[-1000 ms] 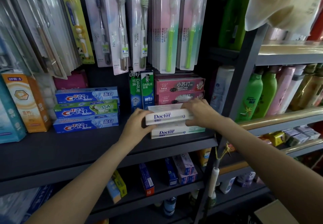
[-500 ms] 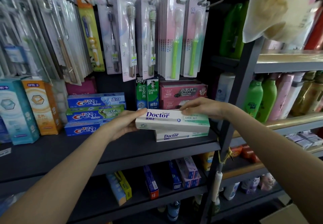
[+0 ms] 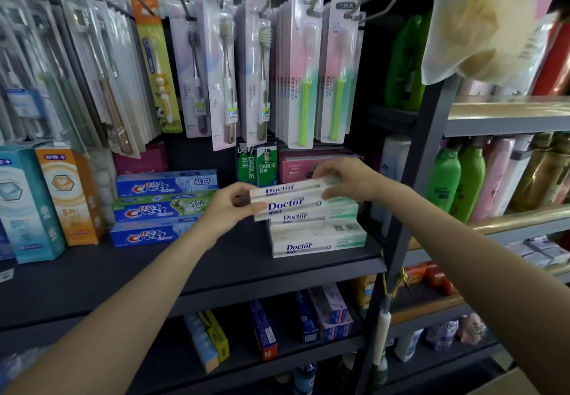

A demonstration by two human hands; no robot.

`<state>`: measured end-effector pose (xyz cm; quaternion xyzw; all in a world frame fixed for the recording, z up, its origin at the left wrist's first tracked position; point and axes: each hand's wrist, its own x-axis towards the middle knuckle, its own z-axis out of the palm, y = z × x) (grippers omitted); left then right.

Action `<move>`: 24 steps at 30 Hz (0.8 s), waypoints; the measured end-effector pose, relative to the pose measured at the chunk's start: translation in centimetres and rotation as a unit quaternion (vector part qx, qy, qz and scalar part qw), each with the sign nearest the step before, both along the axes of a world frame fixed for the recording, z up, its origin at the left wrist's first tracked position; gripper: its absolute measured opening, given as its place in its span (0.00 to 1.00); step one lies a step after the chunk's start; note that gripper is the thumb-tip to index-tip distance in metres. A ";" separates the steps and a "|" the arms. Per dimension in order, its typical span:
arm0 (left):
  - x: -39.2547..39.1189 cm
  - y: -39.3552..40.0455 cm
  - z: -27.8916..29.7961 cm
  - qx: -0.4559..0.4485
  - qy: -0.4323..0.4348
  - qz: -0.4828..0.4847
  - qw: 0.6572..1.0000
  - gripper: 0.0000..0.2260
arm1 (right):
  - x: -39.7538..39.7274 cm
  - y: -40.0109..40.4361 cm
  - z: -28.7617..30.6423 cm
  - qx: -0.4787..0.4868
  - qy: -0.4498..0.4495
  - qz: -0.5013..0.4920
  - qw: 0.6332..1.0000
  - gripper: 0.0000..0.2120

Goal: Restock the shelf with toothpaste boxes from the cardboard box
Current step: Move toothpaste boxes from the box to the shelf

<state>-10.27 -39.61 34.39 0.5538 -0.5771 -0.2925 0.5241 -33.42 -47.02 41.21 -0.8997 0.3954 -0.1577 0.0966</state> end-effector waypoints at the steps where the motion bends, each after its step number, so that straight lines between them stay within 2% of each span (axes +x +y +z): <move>1: 0.0 -0.3 0.0 -0.024 0.015 0.022 0.999 0.10 | 0.4 -0.4 0.0 -0.046 -0.025 -0.005 0.999 0.18; 3: -0.2 -0.9 -0.4 -0.047 0.045 0.070 0.995 0.15 | 0.8 -1.1 -0.3 -0.079 -0.083 -0.025 0.993 0.19; 5: -0.5 -1.3 -1.8 -0.037 -0.004 0.077 0.996 0.17 | 0.7 -1.9 -0.7 -0.080 -0.103 -0.045 0.990 0.19; 7: -1.0 -1.7 -3.4 -0.010 -0.070 0.053 0.996 0.19 | 0.1 -2.7 -1.5 -0.071 -0.089 -0.056 0.992 0.18; 10: -2.0 -2.6 -4.6 0.053 -0.122 -0.015 0.991 0.34 | -0.7 -3.2 -2.7 -0.064 -0.067 -0.064 0.994 0.18; 12: -2.4 -3.5 -4.9 0.100 -0.161 -0.071 0.979 0.44 | -1.2 -3.4 -3.5 -0.063 -0.080 -0.077 0.992 0.18; 15: -2.2 -5.0 -5.7 0.151 -0.238 -0.111 0.953 0.51 | -1.7 -3.6 -4.2 -0.055 -0.084 -0.084 0.991 0.19; 18: -1.7 -6.2 -6.3 0.170 -0.240 -0.103 0.950 0.50 | -2.2 -4.0 -5.1 -0.045 -0.081 -0.076 0.993 0.18; 24: -1.8 -5.6 -6.5 0.130 -0.202 -0.087 0.967 0.47 | -2.0 -4.1 -6.7 -0.036 -0.099 -0.082 0.991 0.17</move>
